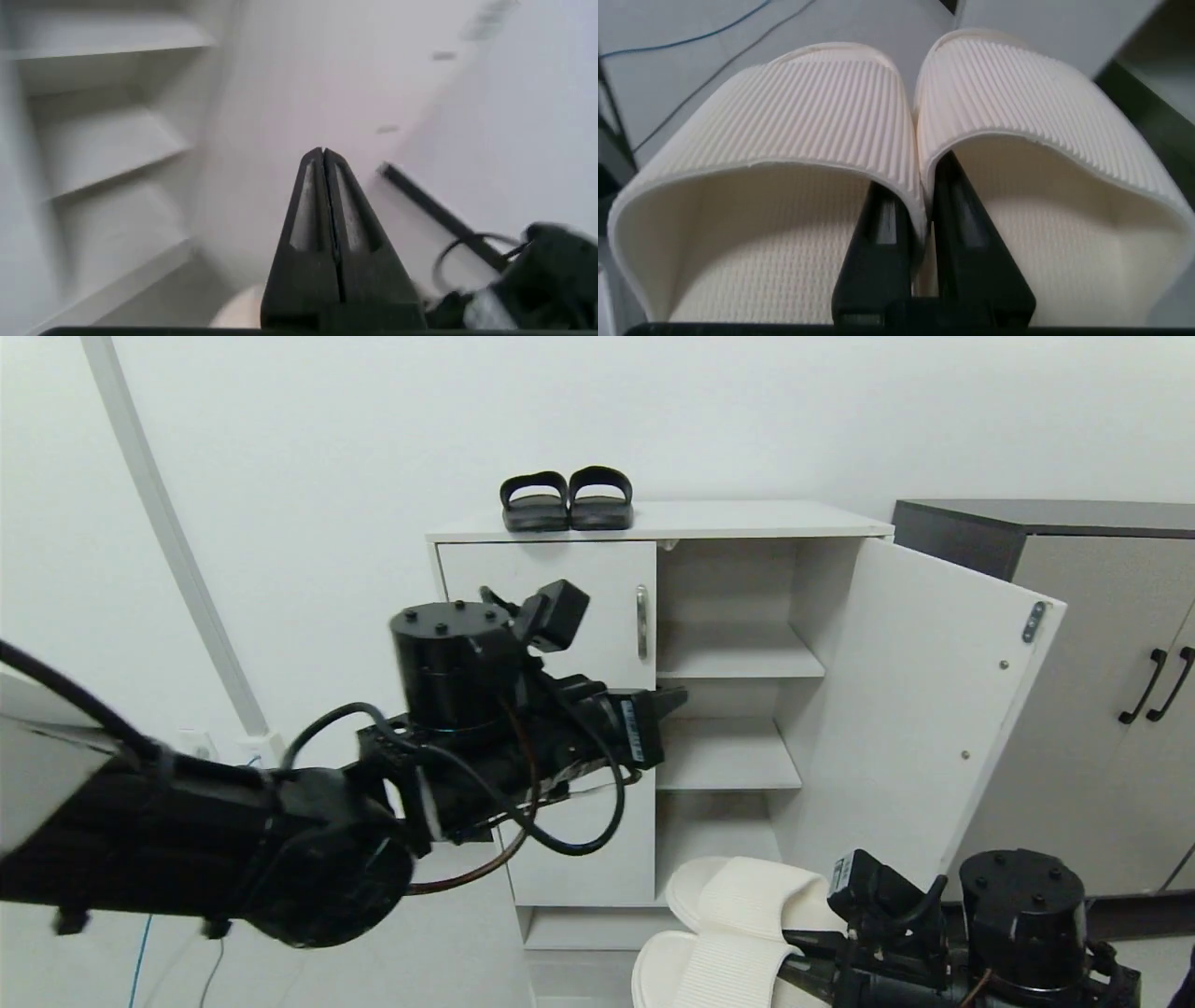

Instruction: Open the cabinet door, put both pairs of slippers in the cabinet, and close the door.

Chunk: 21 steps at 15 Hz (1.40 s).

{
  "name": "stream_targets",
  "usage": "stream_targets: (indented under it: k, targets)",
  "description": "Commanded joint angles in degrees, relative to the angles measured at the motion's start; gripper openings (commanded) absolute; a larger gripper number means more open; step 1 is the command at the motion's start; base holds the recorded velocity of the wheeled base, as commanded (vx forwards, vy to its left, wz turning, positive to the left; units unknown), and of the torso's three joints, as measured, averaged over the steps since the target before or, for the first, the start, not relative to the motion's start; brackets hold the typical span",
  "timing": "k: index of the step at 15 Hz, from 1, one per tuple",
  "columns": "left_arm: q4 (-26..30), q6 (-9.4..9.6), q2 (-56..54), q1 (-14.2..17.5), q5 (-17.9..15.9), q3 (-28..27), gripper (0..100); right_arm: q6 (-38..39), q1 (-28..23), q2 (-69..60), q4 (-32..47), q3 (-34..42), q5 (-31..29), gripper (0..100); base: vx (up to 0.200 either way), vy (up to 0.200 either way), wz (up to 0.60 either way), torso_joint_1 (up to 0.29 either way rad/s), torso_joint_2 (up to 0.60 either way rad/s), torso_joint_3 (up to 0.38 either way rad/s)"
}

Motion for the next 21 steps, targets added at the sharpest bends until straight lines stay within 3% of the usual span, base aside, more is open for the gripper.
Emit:
stream_targets:
  k: [1, 3, 4, 5, 6, 7, 8, 9, 11, 14, 17, 19, 21]
  targets:
    - [0.3, 3.22, -15.7, 1.2, 4.6, 12.7, 0, 0.0, -0.6, 1.5, -0.5, -0.4, 0.2, 0, 0.000, 0.000, 0.00, 0.000, 0.00, 0.000]
    - [1.8, 4.54, -27.8, 1.2, 7.7, 21.5, 0, 0.0, -0.8, 1.5, -0.5, -0.5, 0.2, 0, 0.000, 0.000, 0.00, 0.000, 0.00, 0.000]
    - [6.0, 6.56, -33.7, 1.1, 11.6, 25.3, 0, 0.0, -0.8, 1.5, -0.5, -0.5, 0.1, 0, 0.000, 0.000, 0.00, 0.000, 0.00, 0.000]
    - [10.5, 10.43, -38.8, 1.2, 15.9, 27.8, 0, 0.0, -0.8, 1.5, -0.5, -0.5, 0.1, 0, 0.000, 0.000, 0.00, 0.000, 0.00, 0.000]
    - [14.5, 13.60, -44.5, 3.2, 18.9, 30.1, 0, 0.0, -0.9, 1.5, -0.5, -0.4, 0.1, 0, 0.000, 0.000, 0.00, 0.000, 0.00, 0.000]
    - [17.5, 15.35, -50.1, 7.6, 19.6, 31.9, 0, 0.1, -0.9, 1.5, -0.5, -0.4, 0.1, 0, 0.000, 0.000, 0.00, 0.000, 0.00, 0.000]
    - [20.2, 16.06, -54.5, 10.9, 19.7, 33.4, 0, 0.1, -1.3, 1.5, -0.5, -0.5, 0.1, 0, 0.000, 0.000, 0.00, 0.000, 0.00, 0.000]
    - [26.6, 16.23, -62.1, 15.1, 19.9, 35.4, 0, 0.1, -1.4, 1.5, -0.6, -0.5, 0.1, 0, 0.000, 0.000, 0.00, 0.000, 0.00, 0.000]
    - [36.3, 17.90, -72.8, 20.0, 20.4, 37.1, 0, 0.1, -1.6, 1.5, -0.9, -0.8, 0.1, 0, 0.000, 0.000, 0.00, 0.000, 0.00, 0.000]
    - [46.8, 18.17, -88.5, 26.8, 21.8, 40.5, 0, 0.0, -1.6, 1.5, -0.9, -0.8, 0.1, 0, 0.000, 0.000, 0.00, 0.000, 0.00, 0.000]
    - [50.9, 17.99, -97.6, 32.6, 22.4, 45.5, 0, -0.1, -1.5, 1.3, -1.1, -0.7, -0.6, 0, 0.000, 0.000, 0.00, 0.000, 0.00, 0.000]
    - [46.8, 17.73, -97.6, 32.7, 23.3, 49.6, 0, 0.0, -1.4, 1.3, -1.7, -0.6, -0.7, 0, 0.000, 0.000, 0.00, 0.000, 0.00, 0.000]
    - [47.5, 17.46, -97.6, 32.7, 21.8, 51.7, 0, 0.0, -1.4, 1.4, -1.7, -0.6, -0.7, 0, 0.000, 0.000, 0.00, 0.000, 0.00, 0.000]
